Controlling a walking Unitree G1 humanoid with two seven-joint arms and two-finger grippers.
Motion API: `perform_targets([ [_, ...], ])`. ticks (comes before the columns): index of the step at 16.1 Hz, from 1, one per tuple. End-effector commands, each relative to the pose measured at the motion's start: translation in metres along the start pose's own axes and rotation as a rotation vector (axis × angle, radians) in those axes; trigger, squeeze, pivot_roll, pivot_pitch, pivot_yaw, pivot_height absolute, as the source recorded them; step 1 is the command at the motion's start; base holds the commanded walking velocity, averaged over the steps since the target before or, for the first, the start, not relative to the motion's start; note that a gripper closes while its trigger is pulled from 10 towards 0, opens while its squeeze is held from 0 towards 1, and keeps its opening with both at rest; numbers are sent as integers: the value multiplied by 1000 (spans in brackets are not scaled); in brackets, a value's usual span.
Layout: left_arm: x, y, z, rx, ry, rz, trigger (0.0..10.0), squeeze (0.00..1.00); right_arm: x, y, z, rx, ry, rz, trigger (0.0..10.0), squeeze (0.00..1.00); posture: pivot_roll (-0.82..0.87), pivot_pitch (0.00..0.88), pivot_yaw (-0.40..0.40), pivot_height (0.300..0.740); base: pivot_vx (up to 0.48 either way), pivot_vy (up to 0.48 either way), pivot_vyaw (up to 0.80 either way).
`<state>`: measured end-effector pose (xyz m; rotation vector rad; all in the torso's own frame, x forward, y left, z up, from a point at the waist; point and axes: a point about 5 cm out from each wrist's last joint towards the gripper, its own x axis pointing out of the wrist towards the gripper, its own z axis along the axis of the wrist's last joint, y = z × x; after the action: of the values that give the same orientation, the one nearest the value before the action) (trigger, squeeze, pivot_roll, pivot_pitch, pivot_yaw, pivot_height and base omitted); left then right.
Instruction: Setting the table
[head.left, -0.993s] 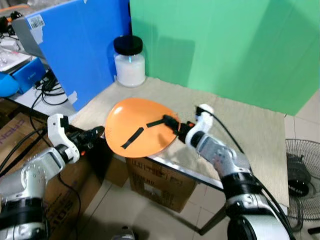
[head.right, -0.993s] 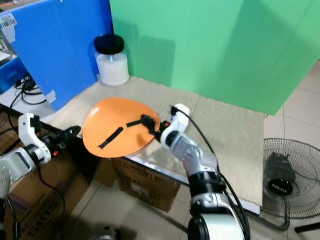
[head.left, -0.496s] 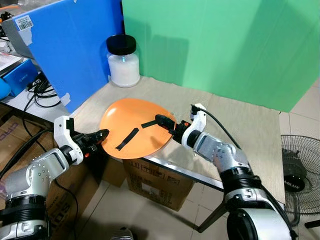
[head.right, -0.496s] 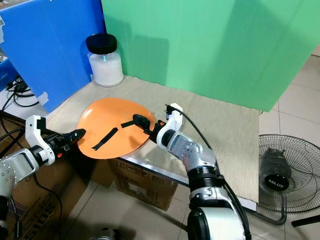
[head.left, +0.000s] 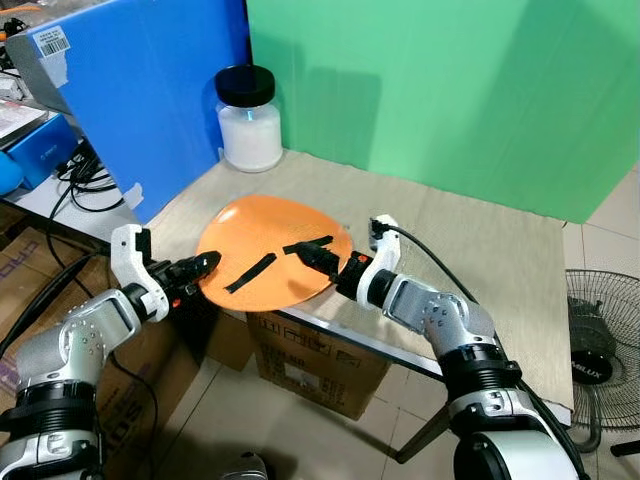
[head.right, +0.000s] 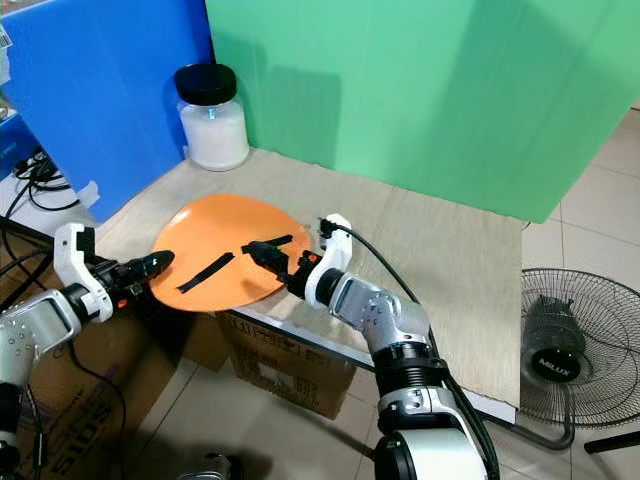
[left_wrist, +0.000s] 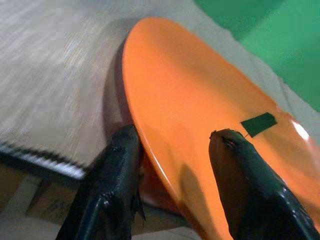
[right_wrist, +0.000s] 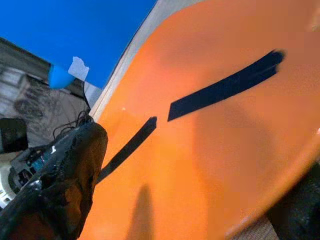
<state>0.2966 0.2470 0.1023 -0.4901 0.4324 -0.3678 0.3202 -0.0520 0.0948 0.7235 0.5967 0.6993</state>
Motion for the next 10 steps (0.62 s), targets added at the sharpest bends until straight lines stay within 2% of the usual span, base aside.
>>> perform_targets([
  [1, 5, -10, 6, 40, -4, -57, 10000, 0, 4, 2, -13, 6, 51, -11, 7725, 0, 63, 87, 6, 740, 0, 0, 0],
  [2, 5, -13, 5, 47, -3, -84, 10000, 0, 5, 1, -16, 9, 55, -24, 7020, 0, 63, 88, 7, 740, 0, 0, 0],
  [4, 6, -16, 3, 55, 5, -105, 10000, 0, 6, 2, -18, 24, 49, -32, 4706, 0, 62, 88, 7, 740, 0, 0, 0],
  [5, 6, -17, 1, 60, 11, -112, 10000, 0, 6, 2, -19, 35, 43, -39, 4039, 0, 62, 87, 8, 740, 0, 0, 0],
  [6, 6, -16, 0, 65, 16, -112, 10000, 0, 6, 1, -19, 47, 33, -46, 667, 0, 62, 86, 8, 740, 0, 0, 0],
  [7, 6, -16, -1, 66, 17, -110, 10000, 0, 6, 0, -18, 51, 28, -50, 0, 0, 62, 86, 9, 740, 0, 0, 0],
  [10, 5, -16, -3, 72, 21, -112, 10000, 0, 5, -2, -16, 52, 12, -74, 0, 0, 61, 82, 8, 740, 0, 0, 0],
])
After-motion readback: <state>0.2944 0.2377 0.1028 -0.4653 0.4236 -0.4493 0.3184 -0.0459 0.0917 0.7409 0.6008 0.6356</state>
